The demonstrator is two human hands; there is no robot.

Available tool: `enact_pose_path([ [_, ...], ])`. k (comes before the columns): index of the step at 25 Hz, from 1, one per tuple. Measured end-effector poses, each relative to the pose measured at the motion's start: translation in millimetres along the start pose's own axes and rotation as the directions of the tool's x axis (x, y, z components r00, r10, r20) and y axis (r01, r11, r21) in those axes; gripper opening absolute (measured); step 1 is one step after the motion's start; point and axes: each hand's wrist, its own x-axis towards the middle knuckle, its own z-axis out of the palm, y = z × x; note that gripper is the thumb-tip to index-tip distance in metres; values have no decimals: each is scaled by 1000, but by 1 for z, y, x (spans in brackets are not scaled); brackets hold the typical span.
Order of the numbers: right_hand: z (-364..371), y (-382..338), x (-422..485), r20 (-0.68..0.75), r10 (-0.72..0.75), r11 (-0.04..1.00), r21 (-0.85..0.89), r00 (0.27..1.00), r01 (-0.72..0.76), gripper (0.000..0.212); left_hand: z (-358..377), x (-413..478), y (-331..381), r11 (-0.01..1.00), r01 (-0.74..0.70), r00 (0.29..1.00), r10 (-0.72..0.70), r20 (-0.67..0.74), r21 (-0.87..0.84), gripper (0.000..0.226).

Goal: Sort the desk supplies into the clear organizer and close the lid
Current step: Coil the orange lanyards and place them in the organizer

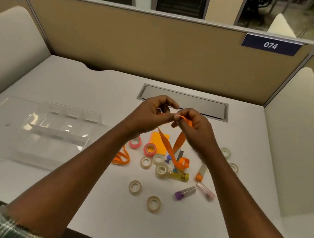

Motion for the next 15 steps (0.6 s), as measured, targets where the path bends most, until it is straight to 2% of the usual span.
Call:
enact_pose_path([
  [3, -23, -21, 1, -73, -37, 995, 87, 997, 43, 10, -3, 5, 10, 994, -12, 999, 8, 42, 104, 23],
  [6, -43, -47, 1, -126, -47, 989, 135, 991, 64, 14, 0, 8, 15, 997, -30, 999, 31, -17, 77, 9],
  [11, -60, -103, 9, -20, -128, 985, 114, 992, 129, 26, 20, 8, 13, 998, -59, 993, 58, -107, -3, 12],
  [15, -70, -150, 15, 62, -243, 932, 290, 968, 215, 27, 45, 7, -4, 1000, 12, 986, -12, -168, 4, 10],
])
